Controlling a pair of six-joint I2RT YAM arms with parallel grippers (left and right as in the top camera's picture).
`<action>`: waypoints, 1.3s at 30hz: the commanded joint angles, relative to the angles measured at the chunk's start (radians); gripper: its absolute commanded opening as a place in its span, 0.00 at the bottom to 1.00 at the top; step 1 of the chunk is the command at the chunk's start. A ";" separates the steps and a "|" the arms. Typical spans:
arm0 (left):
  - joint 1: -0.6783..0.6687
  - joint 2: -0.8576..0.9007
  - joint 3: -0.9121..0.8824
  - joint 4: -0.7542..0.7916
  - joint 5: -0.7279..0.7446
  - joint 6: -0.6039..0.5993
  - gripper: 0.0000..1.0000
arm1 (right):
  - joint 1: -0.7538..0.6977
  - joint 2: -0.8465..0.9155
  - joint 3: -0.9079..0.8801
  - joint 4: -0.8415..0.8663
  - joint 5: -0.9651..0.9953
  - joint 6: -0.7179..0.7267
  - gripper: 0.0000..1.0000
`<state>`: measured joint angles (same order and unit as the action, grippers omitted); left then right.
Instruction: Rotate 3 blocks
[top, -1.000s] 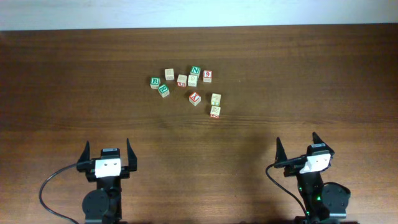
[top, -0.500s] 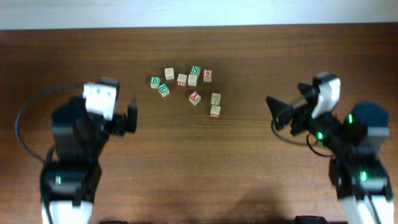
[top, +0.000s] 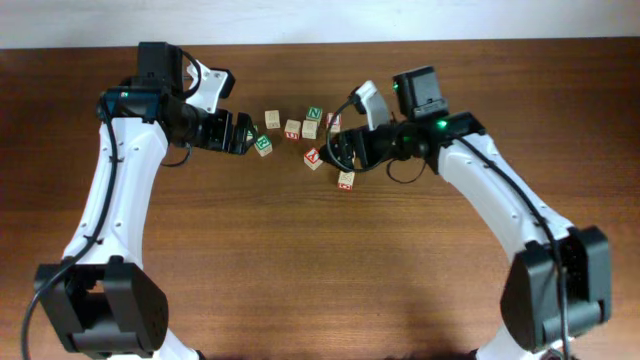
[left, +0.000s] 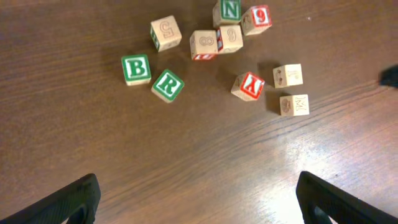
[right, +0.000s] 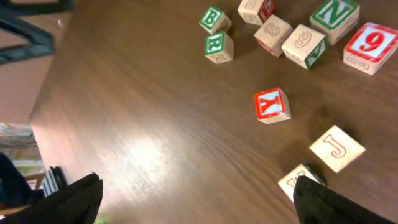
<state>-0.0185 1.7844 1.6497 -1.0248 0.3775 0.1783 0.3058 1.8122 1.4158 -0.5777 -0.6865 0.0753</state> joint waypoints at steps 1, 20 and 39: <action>0.000 0.003 0.022 0.025 0.014 -0.005 0.99 | 0.010 0.059 0.023 0.027 0.126 0.105 0.87; 0.000 0.136 0.022 0.013 -0.404 -0.376 0.97 | 0.188 0.247 0.022 -0.028 0.734 0.568 0.50; -0.001 0.136 0.022 0.013 -0.401 -0.376 1.00 | 0.188 0.247 0.023 -0.411 0.531 0.553 0.33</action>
<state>-0.0200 1.9079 1.6520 -1.0115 -0.0158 -0.1844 0.4862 2.0487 1.4506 -0.9440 -0.1089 0.6296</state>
